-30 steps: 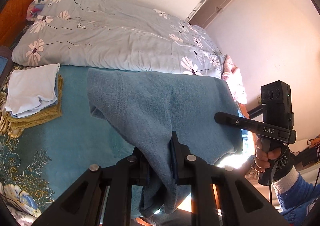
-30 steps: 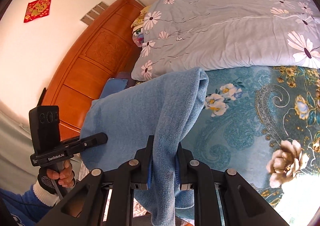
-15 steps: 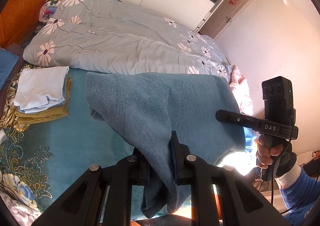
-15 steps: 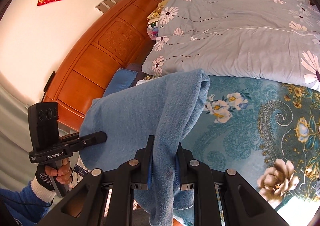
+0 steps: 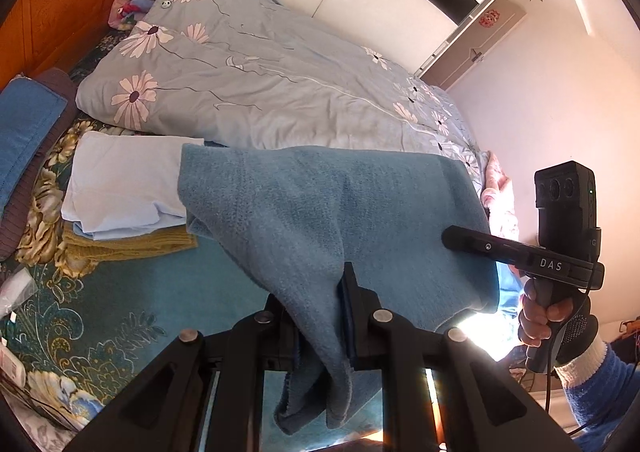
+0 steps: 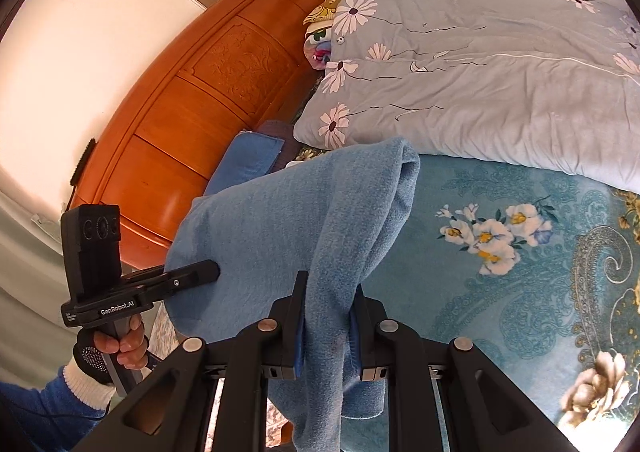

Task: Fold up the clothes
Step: 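Carry the lifted sweatshirt with both grippers to the clothes stack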

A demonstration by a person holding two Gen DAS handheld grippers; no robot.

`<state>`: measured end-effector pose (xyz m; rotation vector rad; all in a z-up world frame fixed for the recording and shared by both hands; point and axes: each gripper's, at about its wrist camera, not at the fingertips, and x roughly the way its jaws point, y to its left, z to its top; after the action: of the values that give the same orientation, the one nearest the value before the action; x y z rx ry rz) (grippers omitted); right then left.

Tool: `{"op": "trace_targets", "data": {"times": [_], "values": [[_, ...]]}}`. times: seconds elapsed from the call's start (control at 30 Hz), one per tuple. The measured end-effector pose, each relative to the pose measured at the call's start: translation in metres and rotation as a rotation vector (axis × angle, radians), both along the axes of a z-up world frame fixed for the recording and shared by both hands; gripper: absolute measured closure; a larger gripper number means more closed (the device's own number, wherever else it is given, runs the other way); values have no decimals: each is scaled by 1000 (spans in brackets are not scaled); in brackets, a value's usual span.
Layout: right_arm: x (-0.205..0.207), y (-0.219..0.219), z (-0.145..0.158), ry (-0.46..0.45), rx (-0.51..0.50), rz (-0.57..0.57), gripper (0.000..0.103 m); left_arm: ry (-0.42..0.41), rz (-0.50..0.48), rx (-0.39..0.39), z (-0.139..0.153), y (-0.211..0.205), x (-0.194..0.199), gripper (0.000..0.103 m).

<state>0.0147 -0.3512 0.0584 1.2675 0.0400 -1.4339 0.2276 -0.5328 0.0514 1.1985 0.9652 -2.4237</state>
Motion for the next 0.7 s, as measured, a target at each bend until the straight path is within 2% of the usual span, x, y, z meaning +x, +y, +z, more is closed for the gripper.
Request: {"op": "trace_targets", "data": {"times": [0.2, 0.43, 0.7], "values": [[22, -74, -26, -47, 24, -13, 85, 0, -3, 10, -23, -78, 25, 86], [37, -161, -57, -54, 71, 20, 85, -29, 10, 27, -56, -157, 41, 86], [38, -233, -97, -50, 111, 45, 85, -53, 25, 55, -102, -221, 45, 86]]}}
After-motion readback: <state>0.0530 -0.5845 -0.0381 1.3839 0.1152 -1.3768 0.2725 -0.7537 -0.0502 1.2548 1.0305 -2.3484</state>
